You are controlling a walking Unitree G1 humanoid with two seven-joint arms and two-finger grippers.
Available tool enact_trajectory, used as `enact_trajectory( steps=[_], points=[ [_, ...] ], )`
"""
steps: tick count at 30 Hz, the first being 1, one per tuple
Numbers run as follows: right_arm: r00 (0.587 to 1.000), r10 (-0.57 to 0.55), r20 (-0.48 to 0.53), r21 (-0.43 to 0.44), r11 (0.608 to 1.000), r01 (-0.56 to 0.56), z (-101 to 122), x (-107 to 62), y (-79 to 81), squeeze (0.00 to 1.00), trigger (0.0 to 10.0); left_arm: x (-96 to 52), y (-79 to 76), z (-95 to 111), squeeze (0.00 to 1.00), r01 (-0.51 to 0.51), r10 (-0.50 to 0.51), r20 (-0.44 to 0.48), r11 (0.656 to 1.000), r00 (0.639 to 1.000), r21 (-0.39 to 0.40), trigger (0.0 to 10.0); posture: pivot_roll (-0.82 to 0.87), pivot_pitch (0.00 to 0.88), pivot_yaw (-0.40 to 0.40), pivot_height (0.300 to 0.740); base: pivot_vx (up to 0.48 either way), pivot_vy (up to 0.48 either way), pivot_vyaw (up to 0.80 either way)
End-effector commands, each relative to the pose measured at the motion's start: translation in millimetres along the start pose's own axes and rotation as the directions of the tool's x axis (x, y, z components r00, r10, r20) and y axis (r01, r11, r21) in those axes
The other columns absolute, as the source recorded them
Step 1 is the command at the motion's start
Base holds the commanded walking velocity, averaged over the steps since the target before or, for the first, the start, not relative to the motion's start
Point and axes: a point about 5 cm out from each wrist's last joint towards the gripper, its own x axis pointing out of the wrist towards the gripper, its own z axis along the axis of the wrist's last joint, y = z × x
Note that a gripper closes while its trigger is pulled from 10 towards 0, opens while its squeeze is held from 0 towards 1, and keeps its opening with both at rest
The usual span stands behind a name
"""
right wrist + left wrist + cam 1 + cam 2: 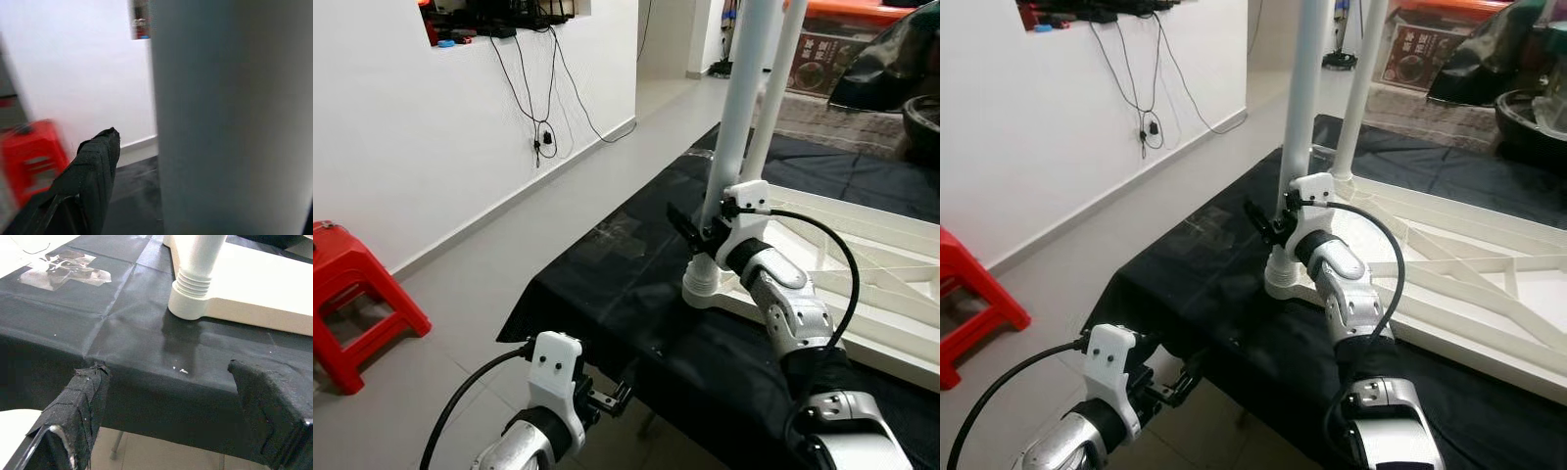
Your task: Building children table
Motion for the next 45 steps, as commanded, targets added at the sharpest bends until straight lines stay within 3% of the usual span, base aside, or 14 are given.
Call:
enact_trajectory(
  steps=[1,14,15,17,18,23,26,28,31,32,37,39,42,45],
  points=[
    [0.991,0.130,-0.015,0.050,0.990,-0.129,-4.6,8.5,15.2,0.00,10.0,-1.8,-0.9,-0.2,0.00,-0.006,0.006,-0.002,1.000,1.000,0.004,10.0,0.19,0.077,-0.029,0.740,0.000,0.000,0.00],
    [0.832,0.553,-0.046,0.117,0.830,-0.545,8.6,32.1,37.1,0.00,10.0,-5.6,-5.1,1.5,0.00,-0.006,0.006,-0.001,1.000,1.000,0.000,10.0,0.21,0.094,-0.038,0.740,0.000,0.000,0.00],
    [0.826,0.562,-0.048,0.103,0.825,-0.555,8.9,34.8,40.6,0.00,4.6,-5.7,-5.3,1.5,0.00,-0.008,0.008,0.000,1.000,1.000,0.000,10.0,0.22,0.093,-0.042,0.740,0.000,0.000,0.00],
    [0.825,0.563,-0.047,0.094,0.825,-0.557,9.2,36.5,42.7,0.00,4.6,-5.7,-5.4,1.6,0.00,-0.009,0.009,0.000,1.000,1.000,-0.001,10.0,0.22,0.093,-0.042,0.740,0.000,0.000,0.00],
    [0.824,0.565,-0.041,0.088,0.824,-0.560,9.8,37.9,44.0,0.00,0.0,-5.7,-5.4,1.4,0.00,-0.011,0.011,0.000,1.000,1.000,-0.001,10.0,0.22,0.094,-0.044,0.740,0.000,0.000,0.00],
    [0.835,0.549,-0.034,0.056,0.835,-0.547,9.7,39.7,44.6,0.00,0.0,-5.9,-5.6,1.2,0.00,-0.013,0.013,0.000,1.000,1.000,-0.003,10.0,0.21,0.093,-0.043,0.740,0.000,0.000,0.00],
    [0.906,0.422,-0.028,0.017,0.907,-0.422,8.9,41.8,36.7,0.00,0.0,-5.4,-5.5,1.1,0.00,-0.014,0.014,0.000,1.000,1.000,-0.003,10.0,0.21,0.088,-0.045,0.740,0.000,0.000,0.00],
    [0.991,0.129,-0.041,-0.045,0.990,-0.131,4.0,40.1,18.8,0.00,0.0,-4.5,-5.0,0.9,0.00,-0.012,0.012,0.000,1.000,1.000,-0.001,10.0,0.19,0.083,-0.042,0.740,0.000,0.000,0.00],
    [0.999,0.028,-0.042,-0.064,0.998,-0.030,1.8,38.1,12.8,0.00,0.0,-4.2,-4.6,0.8,0.00,-0.011,0.011,0.000,1.000,1.000,-0.001,10.0,0.19,0.082,-0.041,0.740,0.000,0.000,0.00],
    [0.989,-0.135,-0.057,-0.075,0.989,0.131,-3.3,33.2,3.9,0.00,0.0,-3.6,-3.8,0.6,0.00,-0.010,0.010,0.000,1.000,1.000,0.000,10.0,0.18,0.078,-0.036,0.740,0.000,0.000,0.00],
    [0.841,-0.540,-0.041,-0.119,0.838,0.533,-13.7,7.6,-12.1,0.00,0.0,-2.1,-2.5,0.3,0.00,-0.006,0.006,-0.001,1.000,1.000,0.003,10.0,0.18,0.068,-0.029,0.740,0.000,0.000,0.00],
    [0.671,-0.741,-0.002,-0.116,0.667,0.736,-14.4,-19.3,-8.2,0.00,0.0,-0.6,-1.5,0.1,0.00,-0.004,0.004,-0.001,1.000,1.000,0.009,10.0,0.18,0.063,-0.029,0.740,0.000,0.000,0.00],
    [0.583,-0.812,-0.012,-0.088,0.582,0.809,-16.5,-29.3,3.7,0.00,0.0,0.4,-0.3,-0.1,0.00,-0.006,0.006,-0.001,1.000,1.000,0.014,10.0,0.18,0.057,-0.031,0.740,0.000,0.000,0.00],
    [0.572,-0.820,-0.024,-0.069,0.572,0.817,-17.9,-28.1,11.6,0.00,0.0,1.1,0.4,-0.1,0.00,-0.009,0.009,0.000,1.000,1.000,0.017,10.0,0.18,0.055,-0.032,0.740,0.000,0.000,0.00]
  ],
)
